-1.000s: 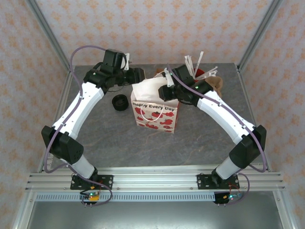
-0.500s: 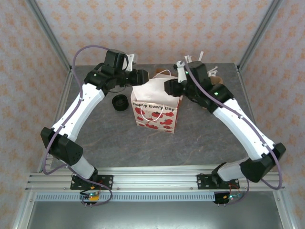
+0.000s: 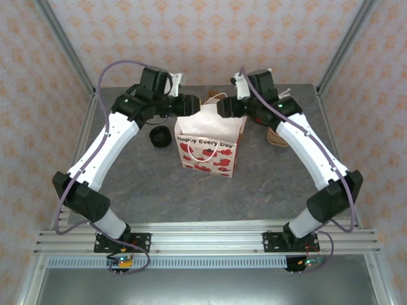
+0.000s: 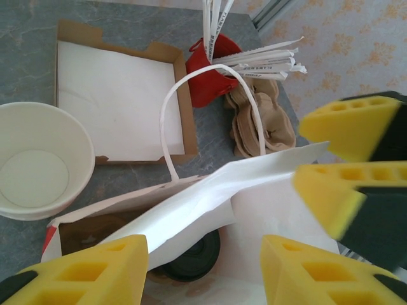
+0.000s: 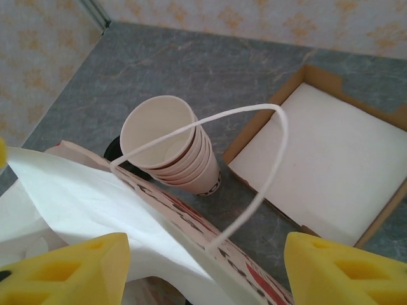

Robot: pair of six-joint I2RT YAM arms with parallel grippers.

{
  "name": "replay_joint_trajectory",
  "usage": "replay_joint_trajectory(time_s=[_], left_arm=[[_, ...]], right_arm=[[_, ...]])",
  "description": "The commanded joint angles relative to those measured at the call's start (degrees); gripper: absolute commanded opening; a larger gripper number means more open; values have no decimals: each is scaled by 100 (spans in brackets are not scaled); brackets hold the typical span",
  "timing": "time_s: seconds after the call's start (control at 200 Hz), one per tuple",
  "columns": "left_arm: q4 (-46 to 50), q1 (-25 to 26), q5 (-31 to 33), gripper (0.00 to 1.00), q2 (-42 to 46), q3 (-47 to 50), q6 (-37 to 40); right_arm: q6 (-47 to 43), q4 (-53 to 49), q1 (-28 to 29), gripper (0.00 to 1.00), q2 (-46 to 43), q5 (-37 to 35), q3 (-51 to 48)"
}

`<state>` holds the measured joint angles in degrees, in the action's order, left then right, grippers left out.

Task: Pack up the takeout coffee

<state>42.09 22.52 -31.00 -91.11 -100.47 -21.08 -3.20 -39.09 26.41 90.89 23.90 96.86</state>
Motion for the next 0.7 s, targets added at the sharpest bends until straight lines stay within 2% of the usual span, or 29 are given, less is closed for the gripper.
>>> replay_joint_trajectory(time_s=[0.0, 0.07, 0.18, 0.335, 0.425, 0.691], left_arm=[[181, 11, 168, 51, 326, -201, 126], [201, 14, 224, 51, 387, -184, 147], [178, 13, 287, 51, 478, -108, 148], [171, 14, 354, 51, 566, -44, 166], [152, 15, 376, 51, 627, 8, 157], [160, 14, 479, 52, 778, 189, 166]], right_arm=[[-360, -262, -14, 54, 120, 395, 398], [-412, -256, -21, 38, 96, 380, 354], [-449, -262, -14, 22, -22, 434, 249], [-463, -420, 1, 8, -123, 554, 92], [-478, -513, 41, 5, -186, 502, -112], [-734, -1075, 337, 5, -210, 19, -276]])
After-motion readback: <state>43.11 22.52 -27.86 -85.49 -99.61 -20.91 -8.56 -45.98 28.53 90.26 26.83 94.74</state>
